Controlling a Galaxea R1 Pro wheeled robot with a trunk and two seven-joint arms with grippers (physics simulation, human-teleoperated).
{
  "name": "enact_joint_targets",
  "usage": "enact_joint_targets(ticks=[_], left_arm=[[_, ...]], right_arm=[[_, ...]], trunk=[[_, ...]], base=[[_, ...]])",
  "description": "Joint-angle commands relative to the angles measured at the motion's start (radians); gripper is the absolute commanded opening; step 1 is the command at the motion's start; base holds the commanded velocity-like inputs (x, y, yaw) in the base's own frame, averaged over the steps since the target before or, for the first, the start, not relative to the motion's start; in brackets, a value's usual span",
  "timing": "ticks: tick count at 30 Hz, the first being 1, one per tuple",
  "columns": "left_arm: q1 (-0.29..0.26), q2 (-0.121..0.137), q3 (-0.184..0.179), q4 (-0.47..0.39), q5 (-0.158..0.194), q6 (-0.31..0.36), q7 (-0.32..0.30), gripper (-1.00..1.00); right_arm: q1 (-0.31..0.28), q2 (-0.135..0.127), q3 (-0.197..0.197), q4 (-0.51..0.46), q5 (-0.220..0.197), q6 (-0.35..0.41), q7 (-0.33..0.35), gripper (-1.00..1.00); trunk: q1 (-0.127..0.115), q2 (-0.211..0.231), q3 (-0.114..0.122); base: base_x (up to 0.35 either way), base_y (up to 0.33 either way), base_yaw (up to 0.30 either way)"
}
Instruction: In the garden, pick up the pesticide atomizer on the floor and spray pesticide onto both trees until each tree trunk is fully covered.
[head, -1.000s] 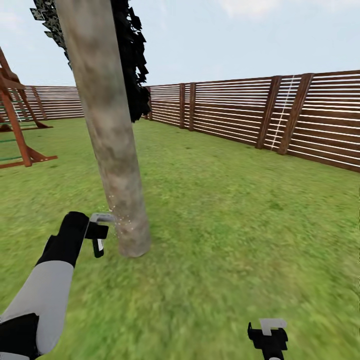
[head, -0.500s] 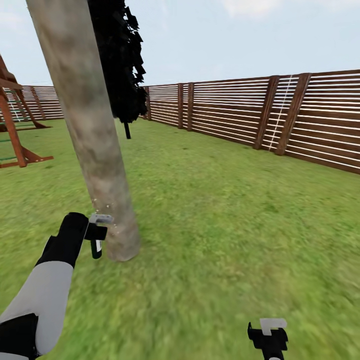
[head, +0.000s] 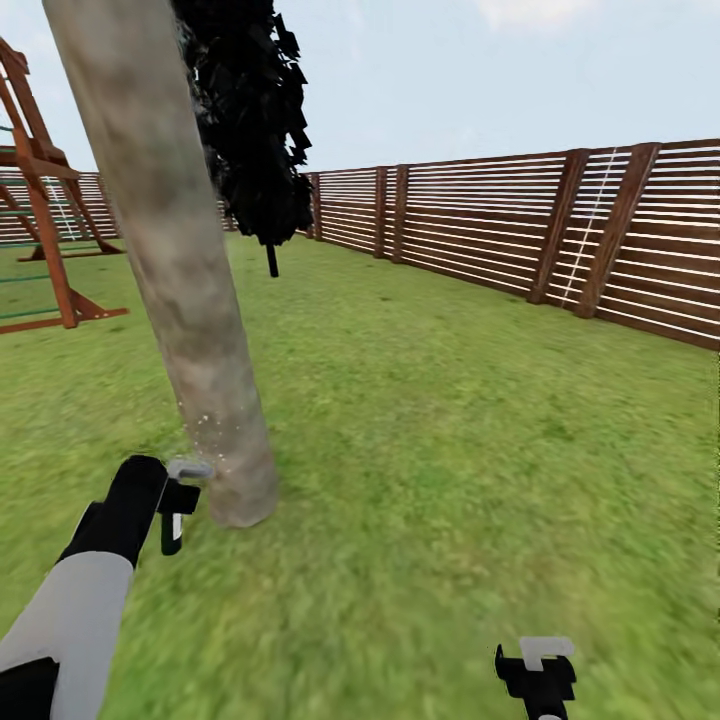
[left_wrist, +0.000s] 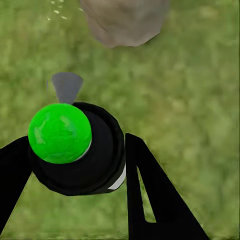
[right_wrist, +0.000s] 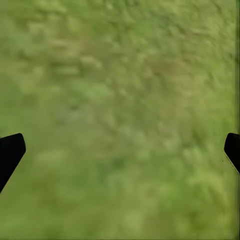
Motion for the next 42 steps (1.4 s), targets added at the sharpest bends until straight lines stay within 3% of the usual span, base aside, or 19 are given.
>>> enact_joint_targets(ticks=[1,3,7,9,11,13,15,16,18,21,24,27,36,38,39,40,42], left_arm=[[0.010,0.020,0.002,0.002,0.002,0.003,-0.010,-1.00],[0.022,0.037,-0.002,0.012,0.005,0.000,-0.010,-1.00],[0.026,-0.038,-0.005,0.068,0.006,-0.052,-0.010,-1.00],[0.028,-0.047,0.001,0.120,0.005,-0.089,-0.009,-1.00],[0.028,-0.015,0.009,0.167,0.002,-0.129,-0.007,-1.00],[0.028,0.035,0.019,0.213,0.006,-0.173,-0.001,-1.00],[0.028,0.054,0.050,0.252,0.007,-0.197,0.003,-1.00],[0.028,0.054,0.059,0.266,0.007,-0.211,0.013,-1.00],[0.028,0.041,0.069,0.309,0.015,-0.288,0.089,-1.00],[0.028,-0.011,0.075,0.328,0.084,-0.330,0.257,-1.00],[0.028,-0.009,0.073,0.329,0.155,-0.336,0.385,-1.00],[0.028,0.022,0.070,0.347,0.185,-0.344,0.405,-1.00],[0.028,0.018,0.073,0.354,0.230,-0.359,0.410,-1.00],[0.028,0.034,0.071,0.354,0.228,-0.359,0.410,-1.00],[0.028,0.066,0.070,0.359,0.228,-0.360,0.410,-1.00],[0.028,0.077,0.070,0.364,0.228,-0.360,0.410,-1.00],[0.028,0.076,0.069,0.379,0.230,-0.360,0.410,-1.00]], right_arm=[[-0.001,0.000,-0.007,0.002,0.010,-0.004,-0.004,1.00],[-0.001,0.000,-0.007,0.002,0.010,-0.004,-0.003,1.00],[-0.001,0.000,-0.007,0.002,0.010,-0.004,-0.003,1.00],[-0.001,0.000,-0.007,0.002,0.010,-0.004,-0.003,1.00],[-0.001,0.000,-0.007,0.002,0.010,-0.004,-0.003,1.00],[-0.001,0.000,-0.007,0.002,0.010,-0.004,-0.003,1.00],[-0.001,0.000,-0.007,0.003,0.010,-0.004,-0.003,1.00],[-0.001,0.000,-0.007,0.003,0.010,-0.004,-0.003,1.00],[-0.001,0.001,-0.007,0.003,0.010,-0.004,-0.003,1.00],[-0.001,0.001,-0.007,0.002,0.010,-0.004,-0.003,1.00],[-0.001,0.001,-0.007,0.002,0.010,-0.004,-0.003,1.00],[-0.001,0.001,-0.007,0.002,0.010,-0.004,-0.003,1.00],[-0.001,0.000,-0.007,0.002,0.013,-0.004,-0.002,1.00],[-0.001,0.000,-0.007,0.002,0.014,-0.004,-0.002,1.00],[-0.001,0.000,-0.007,0.002,0.014,-0.004,-0.002,1.00],[-0.001,0.000,-0.007,0.002,0.014,-0.004,-0.002,1.00],[-0.001,0.000,-0.007,0.002,0.014,-0.004,-0.003,1.00]], trunk=[[0.000,0.000,-0.001],[0.000,0.000,-0.001],[0.000,0.000,-0.001],[0.000,0.000,-0.001],[0.000,0.000,-0.001],[0.000,0.000,-0.001],[0.000,0.000,-0.001],[0.000,0.000,-0.001],[0.000,0.000,-0.001],[0.000,0.000,-0.001],[0.000,0.000,-0.001],[0.000,0.000,-0.001],[0.000,0.000,-0.001],[0.000,0.000,-0.001],[0.000,0.000,-0.001],[0.000,0.000,-0.001],[0.000,0.000,-0.001]], base=[[0.001,-0.272,0.000],[0.000,-0.273,0.000],[0.000,-0.274,0.000],[0.000,-0.274,0.000],[0.000,-0.274,0.000],[0.000,-0.274,0.000],[0.000,-0.274,0.000],[0.000,-0.274,0.000],[0.000,-0.274,0.040],[0.000,-0.274,0.227],[0.027,-0.272,0.272],[0.180,-0.220,0.248],[0.299,-0.084,0.017],[0.339,-0.001,0.000],[0.339,0.000,0.000],[0.339,0.000,0.000],[0.339,0.000,0.049]])
